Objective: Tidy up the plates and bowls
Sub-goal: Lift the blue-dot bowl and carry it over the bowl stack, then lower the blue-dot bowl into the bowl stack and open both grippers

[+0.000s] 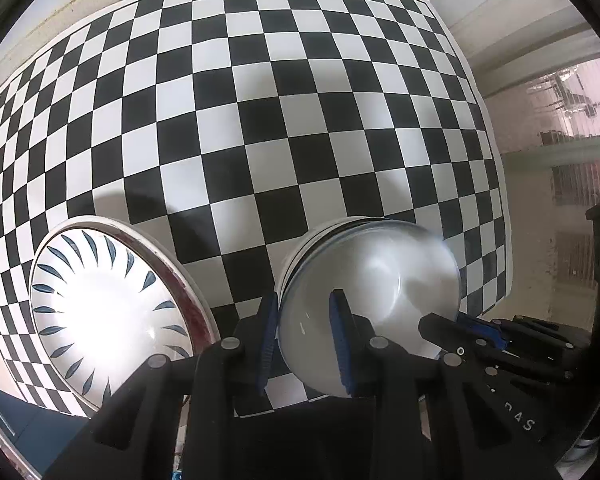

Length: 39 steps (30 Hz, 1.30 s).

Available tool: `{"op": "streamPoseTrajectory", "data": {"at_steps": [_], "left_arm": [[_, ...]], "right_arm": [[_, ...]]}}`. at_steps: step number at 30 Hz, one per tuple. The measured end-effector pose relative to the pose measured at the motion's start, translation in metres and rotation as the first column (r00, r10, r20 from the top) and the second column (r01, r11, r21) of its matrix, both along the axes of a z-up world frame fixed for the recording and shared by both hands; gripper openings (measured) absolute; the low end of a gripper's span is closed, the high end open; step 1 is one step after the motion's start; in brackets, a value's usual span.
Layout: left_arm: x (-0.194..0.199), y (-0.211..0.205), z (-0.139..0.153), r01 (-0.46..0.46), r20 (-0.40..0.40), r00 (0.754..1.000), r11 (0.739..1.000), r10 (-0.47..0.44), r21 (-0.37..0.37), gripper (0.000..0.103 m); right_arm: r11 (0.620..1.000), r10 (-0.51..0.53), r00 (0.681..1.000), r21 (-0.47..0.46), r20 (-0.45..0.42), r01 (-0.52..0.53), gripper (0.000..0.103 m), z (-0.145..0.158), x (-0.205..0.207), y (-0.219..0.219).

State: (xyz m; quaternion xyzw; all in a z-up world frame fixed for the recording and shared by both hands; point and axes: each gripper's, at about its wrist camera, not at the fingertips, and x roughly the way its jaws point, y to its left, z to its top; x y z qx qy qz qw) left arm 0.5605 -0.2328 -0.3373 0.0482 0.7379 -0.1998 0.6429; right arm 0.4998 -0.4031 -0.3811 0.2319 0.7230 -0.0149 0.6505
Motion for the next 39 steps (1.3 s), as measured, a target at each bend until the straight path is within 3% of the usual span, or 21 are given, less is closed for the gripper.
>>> {"op": "streamPoseTrajectory", "data": {"at_steps": [13, 18, 25, 39], "left_arm": [[-0.007, -0.002, 0.006, 0.001, 0.037, 0.999, 1.0, -0.002, 0.02, 0.024], [-0.018, 0.001, 0.02, 0.003, 0.087, 0.996, 1.0, -0.006, 0.028, 0.024], [-0.048, 0.009, 0.057, 0.042, 0.195, 0.98, 0.998, -0.05, 0.041, 0.024], [-0.091, 0.037, 0.147, 0.038, 0.335, 0.942, 0.999, -0.028, -0.022, 0.024]], "right_arm": [[1.0, 0.017, 1.0, -0.021, 0.008, -0.017, 0.012, -0.001, 0.0, -0.001], [0.998, 0.032, 0.999, -0.056, 0.039, -0.029, 0.012, 0.011, -0.003, 0.001], [0.99, 0.081, 0.988, -0.129, 0.129, -0.064, 0.012, 0.055, -0.023, 0.013], [0.976, 0.133, 0.943, -0.209, 0.306, -0.07, 0.012, 0.165, -0.09, 0.038]]}}
